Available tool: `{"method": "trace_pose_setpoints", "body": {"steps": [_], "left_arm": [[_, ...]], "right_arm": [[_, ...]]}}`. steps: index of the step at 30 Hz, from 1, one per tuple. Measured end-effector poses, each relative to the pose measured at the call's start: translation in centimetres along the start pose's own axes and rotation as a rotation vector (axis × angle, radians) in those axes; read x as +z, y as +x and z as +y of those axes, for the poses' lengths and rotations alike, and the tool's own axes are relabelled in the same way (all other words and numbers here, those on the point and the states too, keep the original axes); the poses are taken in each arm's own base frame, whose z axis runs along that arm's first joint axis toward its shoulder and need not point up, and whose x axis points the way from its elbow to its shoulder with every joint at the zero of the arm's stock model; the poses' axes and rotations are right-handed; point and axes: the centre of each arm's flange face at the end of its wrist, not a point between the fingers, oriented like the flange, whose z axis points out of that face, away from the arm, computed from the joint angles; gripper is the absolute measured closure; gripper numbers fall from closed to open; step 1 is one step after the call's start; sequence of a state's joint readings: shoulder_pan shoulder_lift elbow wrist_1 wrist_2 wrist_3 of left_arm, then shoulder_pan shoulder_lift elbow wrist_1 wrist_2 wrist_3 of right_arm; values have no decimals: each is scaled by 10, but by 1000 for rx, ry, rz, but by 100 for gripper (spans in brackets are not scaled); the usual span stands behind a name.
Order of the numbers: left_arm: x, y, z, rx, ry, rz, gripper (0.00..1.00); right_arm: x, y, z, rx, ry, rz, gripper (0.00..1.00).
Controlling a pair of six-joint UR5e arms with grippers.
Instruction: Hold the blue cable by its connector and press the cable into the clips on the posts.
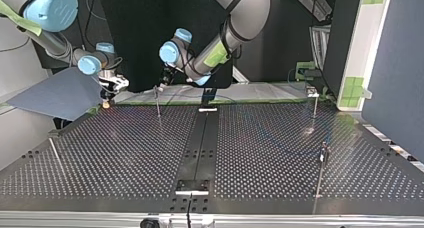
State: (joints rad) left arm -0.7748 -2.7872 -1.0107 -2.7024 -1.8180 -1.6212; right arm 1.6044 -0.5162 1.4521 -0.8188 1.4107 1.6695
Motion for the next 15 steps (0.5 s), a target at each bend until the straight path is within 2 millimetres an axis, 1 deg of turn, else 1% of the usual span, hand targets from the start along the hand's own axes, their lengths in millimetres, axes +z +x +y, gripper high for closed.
{"method": "trace_pose_setpoints", "body": {"steps": [9, 15], "left_arm": [[-5, 3, -3, 10, 4, 24, 1], [-13, 6, 1, 14, 1, 37, 1]], "right_arm": [[0, -3, 1, 1, 2, -2, 100], [0, -3, 1, 0, 3, -1, 100]]}}
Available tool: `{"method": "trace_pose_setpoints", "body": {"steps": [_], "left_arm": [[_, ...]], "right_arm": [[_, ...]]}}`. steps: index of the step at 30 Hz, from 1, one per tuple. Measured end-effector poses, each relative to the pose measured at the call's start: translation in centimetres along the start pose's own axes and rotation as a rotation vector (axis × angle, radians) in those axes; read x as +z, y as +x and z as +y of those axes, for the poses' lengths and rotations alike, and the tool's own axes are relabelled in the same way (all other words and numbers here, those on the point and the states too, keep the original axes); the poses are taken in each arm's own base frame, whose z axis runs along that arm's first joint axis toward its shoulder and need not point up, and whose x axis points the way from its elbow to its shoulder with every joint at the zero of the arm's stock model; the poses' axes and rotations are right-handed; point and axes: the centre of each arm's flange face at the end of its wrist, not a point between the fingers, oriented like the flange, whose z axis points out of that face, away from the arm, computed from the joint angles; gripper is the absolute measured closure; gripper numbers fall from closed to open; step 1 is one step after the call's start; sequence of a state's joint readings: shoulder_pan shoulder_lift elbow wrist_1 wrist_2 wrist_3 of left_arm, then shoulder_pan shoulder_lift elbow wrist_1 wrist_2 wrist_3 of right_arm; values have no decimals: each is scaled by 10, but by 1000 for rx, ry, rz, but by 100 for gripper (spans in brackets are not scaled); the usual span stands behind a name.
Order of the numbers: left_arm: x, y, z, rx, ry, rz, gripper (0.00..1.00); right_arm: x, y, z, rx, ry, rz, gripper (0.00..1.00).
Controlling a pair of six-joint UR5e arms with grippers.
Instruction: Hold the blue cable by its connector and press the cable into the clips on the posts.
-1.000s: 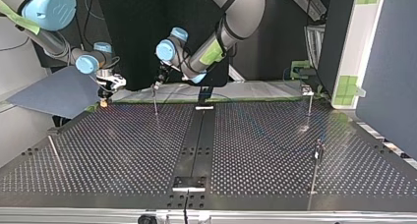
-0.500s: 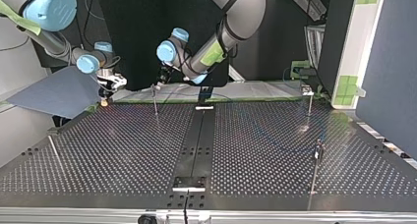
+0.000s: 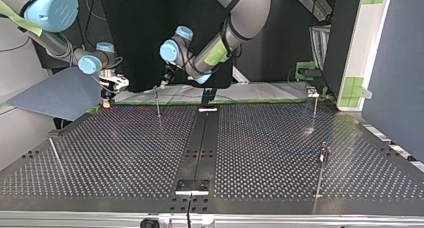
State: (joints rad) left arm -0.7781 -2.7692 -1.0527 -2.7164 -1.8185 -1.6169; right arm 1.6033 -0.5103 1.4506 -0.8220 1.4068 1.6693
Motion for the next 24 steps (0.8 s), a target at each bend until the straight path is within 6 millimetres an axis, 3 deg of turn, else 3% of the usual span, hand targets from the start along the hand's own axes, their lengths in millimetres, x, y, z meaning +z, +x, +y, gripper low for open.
{"method": "trace_pose_setpoints", "body": {"steps": [15, 24], "left_arm": [[-32, -48, 17, 15, -80, -57, 1], [-62, -73, 17, 51, -123, -58, 1]], "right_arm": [[1, 1, 0, 1, 0, 0, 100], [2, 2, 0, 5, 0, 1, 100]]}}
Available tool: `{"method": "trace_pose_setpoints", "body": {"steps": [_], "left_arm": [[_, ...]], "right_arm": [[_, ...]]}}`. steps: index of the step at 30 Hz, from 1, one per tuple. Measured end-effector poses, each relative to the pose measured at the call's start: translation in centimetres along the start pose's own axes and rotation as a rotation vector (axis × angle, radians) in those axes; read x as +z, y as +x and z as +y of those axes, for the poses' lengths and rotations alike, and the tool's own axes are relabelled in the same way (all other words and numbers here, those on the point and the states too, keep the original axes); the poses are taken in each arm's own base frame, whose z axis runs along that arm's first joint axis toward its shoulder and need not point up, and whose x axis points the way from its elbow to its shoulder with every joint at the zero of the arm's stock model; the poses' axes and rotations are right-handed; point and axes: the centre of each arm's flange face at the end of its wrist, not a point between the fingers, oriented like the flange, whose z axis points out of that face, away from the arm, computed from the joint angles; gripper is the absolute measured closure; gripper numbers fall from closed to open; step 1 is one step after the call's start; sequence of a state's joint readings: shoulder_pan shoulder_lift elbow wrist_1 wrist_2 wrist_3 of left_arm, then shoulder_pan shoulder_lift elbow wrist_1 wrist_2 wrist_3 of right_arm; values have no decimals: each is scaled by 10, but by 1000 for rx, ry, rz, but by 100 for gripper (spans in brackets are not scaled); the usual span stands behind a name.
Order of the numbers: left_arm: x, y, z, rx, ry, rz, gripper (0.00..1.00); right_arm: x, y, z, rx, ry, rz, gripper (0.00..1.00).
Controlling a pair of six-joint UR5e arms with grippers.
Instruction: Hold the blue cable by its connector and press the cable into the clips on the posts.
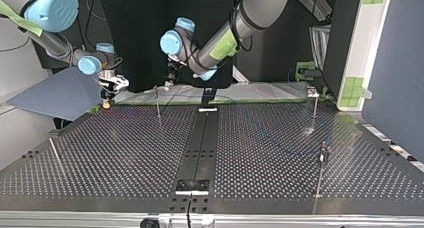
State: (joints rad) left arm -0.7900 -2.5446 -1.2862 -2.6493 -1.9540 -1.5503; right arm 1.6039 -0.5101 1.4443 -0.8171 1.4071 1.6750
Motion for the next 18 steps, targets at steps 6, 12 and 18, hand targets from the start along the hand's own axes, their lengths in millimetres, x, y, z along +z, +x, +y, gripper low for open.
{"method": "trace_pose_setpoints", "body": {"steps": [6, 12, 18], "left_arm": [[-18, -19, 7, -16, -47, -23, 1], [-32, -40, 14, -87, -66, -73, 1], [-44, -59, 27, -144, -112, -123, 1]], "right_arm": [[0, -1, -1, 10, 1, -2, 100], [0, 0, 1, 26, -1, 0, 100], [0, -1, -1, 34, 4, -2, 100]]}}
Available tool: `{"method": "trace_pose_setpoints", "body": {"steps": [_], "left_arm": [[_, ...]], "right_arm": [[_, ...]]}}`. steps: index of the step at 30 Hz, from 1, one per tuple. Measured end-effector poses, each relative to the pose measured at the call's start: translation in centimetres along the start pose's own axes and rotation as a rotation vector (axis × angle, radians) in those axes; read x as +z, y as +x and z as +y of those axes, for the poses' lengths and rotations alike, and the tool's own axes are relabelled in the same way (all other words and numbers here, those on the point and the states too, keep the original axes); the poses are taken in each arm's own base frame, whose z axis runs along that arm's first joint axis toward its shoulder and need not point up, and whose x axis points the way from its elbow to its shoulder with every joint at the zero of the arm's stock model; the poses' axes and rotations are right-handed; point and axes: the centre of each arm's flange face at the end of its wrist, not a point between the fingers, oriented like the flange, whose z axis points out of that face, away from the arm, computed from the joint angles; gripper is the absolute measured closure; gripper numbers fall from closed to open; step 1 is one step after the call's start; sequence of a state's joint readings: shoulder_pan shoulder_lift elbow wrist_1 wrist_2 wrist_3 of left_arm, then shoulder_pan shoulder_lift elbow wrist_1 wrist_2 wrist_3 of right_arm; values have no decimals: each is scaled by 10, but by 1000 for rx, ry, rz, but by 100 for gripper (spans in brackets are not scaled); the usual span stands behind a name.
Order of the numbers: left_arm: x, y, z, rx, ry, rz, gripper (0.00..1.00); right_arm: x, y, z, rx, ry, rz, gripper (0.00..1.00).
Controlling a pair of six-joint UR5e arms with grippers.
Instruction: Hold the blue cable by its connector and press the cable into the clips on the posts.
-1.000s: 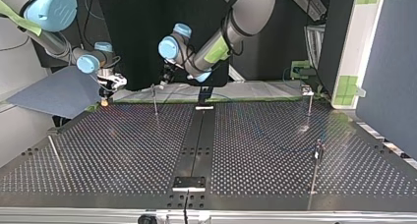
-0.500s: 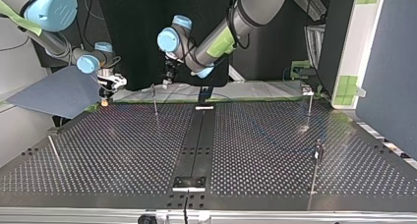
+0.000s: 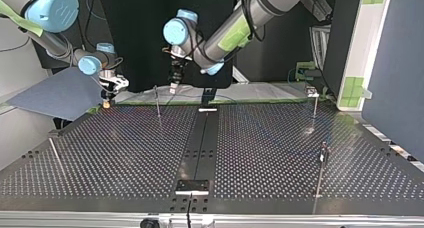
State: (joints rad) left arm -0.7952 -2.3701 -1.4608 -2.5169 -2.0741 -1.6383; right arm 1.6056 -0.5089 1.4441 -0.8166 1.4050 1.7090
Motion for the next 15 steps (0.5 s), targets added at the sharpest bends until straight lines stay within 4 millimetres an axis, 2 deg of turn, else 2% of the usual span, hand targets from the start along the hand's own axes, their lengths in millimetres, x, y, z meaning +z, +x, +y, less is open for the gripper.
{"method": "trace_pose_setpoints", "body": {"steps": [6, 15], "left_arm": [[-11, -20, 6, -38, -17, -49, 1], [-39, -48, 12, -61, -7, -89, 1]], "right_arm": [[0, -1, -1, 4, 3, -3, 100], [0, -2, -4, 4, 9, -2, 100]]}}
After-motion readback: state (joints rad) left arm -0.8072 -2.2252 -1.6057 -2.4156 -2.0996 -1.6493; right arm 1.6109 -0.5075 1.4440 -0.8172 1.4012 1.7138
